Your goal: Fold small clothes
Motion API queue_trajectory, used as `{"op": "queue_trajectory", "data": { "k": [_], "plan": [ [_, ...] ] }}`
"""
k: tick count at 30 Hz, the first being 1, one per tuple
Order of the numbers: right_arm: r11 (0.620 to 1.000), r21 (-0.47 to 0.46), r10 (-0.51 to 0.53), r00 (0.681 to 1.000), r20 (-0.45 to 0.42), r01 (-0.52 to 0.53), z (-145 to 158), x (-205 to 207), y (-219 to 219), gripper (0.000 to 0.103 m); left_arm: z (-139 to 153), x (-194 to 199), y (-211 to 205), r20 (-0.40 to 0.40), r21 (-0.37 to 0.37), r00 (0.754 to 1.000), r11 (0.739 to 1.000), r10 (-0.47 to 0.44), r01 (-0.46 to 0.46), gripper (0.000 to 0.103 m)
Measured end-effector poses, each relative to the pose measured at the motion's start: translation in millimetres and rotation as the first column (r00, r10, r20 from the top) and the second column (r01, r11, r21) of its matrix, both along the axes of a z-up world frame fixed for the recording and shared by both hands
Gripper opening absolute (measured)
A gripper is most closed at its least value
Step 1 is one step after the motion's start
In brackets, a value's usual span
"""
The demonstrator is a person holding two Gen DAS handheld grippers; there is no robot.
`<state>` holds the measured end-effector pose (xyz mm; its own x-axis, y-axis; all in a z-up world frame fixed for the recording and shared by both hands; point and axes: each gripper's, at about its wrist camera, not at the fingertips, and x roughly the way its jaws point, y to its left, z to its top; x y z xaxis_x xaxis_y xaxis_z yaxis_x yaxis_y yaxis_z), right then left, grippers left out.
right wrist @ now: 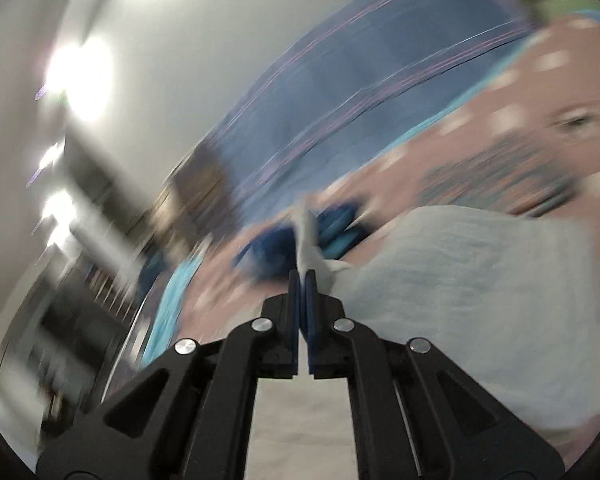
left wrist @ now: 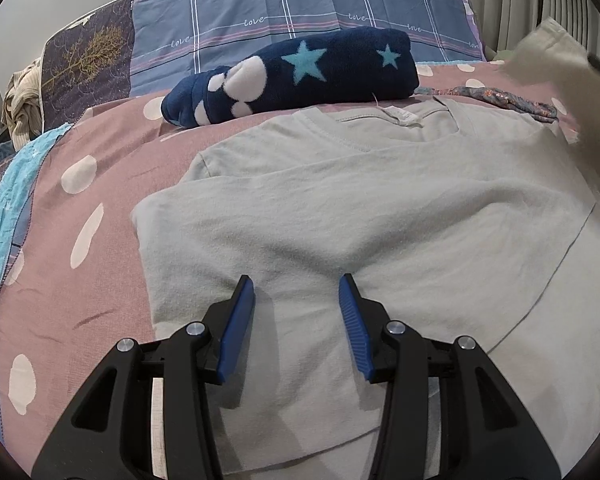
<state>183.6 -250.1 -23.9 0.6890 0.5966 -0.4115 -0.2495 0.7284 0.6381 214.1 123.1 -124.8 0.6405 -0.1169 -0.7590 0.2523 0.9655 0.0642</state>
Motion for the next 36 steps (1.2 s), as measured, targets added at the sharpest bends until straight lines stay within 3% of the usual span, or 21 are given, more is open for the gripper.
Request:
{"op": "queue_trajectory", "data": {
  "k": [4,7,11,12,15,17,20,22,24,25,27,28,30,33,36],
  "plan": [
    [0.963,-0.221,0.118,0.979,-0.167,-0.154,-68.8,-8.7,76.6,0.003,5.2,1.7,8.5,-0.018,-0.077,1.0,0.997,-0.008,0.006,0.05],
    [0.949,-0.259,0.129,0.97,-0.205,-0.181,-90.4,-18.4,88.1,0.003,17.3,-1.7,14.5,-0.04,-0.22,0.999,0.975,-0.018,0.009,0.051],
    [0.952,-0.247,0.139,0.973,-0.186,-0.183,-83.3,-20.6,81.7,0.003,39.8,-10.7,1.3,-0.024,-0.442,0.993,0.892,-0.114,0.092,0.055],
    [0.948,-0.26,0.14,0.973,-0.185,-0.186,-83.5,-21.8,92.6,0.004,42.6,-9.2,-8.0,-0.045,-0.506,0.987,0.855,-0.156,0.112,0.06],
    [0.939,-0.285,0.145,0.974,-0.176,-0.192,-85.4,-28.7,98.9,0.006,34.2,1.4,-31.6,-0.125,-0.621,0.966,0.777,-0.228,0.103,0.062],
    [0.942,-0.278,0.143,0.974,-0.173,-0.188,-87.6,-26.9,93.9,0.006,22.0,14.5,-47.5,-0.198,-0.657,0.948,0.752,-0.247,0.059,0.062],
    [0.942,-0.279,0.141,0.975,-0.172,-0.185,-89.7,-28.6,93.8,0.006,4.1,33.9,-68.2,-0.292,-0.663,0.928,0.749,-0.234,-0.02,0.062],
    [0.941,-0.283,0.141,0.975,-0.172,-0.186,-90.3,-29.0,94.4,0.006,3.3,40.9,-77.3,-0.288,-0.662,0.932,0.749,-0.22,-0.027,0.059],
    [0.941,-0.283,0.141,0.975,-0.172,-0.186,-90.9,-26.6,95.4,0.007,5.6,47.7,-90.2,-0.287,-0.676,0.925,0.737,-0.248,-0.012,0.003],
    [0.941,-0.284,0.139,0.976,-0.17,-0.184,-90.2,-26.7,95.2,0.007,6.3,50.0,-94.3,-0.293,-0.685,0.92,0.728,-0.261,-0.012,0.001],
    [0.941,-0.297,0.12,0.98,-0.158,-0.163,-85.2,-28.8,93.2,0.009,24.7,46.8,-106.6,-0.236,-0.643,0.939,0.764,-0.251,0.043,0.001],
    [0.941,-0.303,0.111,0.984,-0.138,-0.149,-79.2,-32.3,90.9,0.016,41.6,42.4,-111.1,-0.184,-0.623,0.949,0.777,-0.257,0.09,0.001],
    [0.946,-0.298,0.106,0.991,-0.084,-0.127,-64.7,-43.6,81.6,0.021,70.3,36.8,-109.5,-0.109,-0.604,0.959,0.784,-0.263,0.146,0.001],
    [0.95,-0.297,0.088,0.996,-0.03,-0.093,-46.6,-60.9,56.1,0.021,120.7,25.1,-89.9,0.012,-0.565,0.968,0.797,-0.25,0.213,0.001],
    [0.938,-0.344,0.024,0.998,-0.056,-0.042,-52.8,-64.0,36.1,0.027,159.0,11.3,-56.7,0.112,-0.52,0.97,0.819,-0.215,0.242,0.001]
  ]
}}
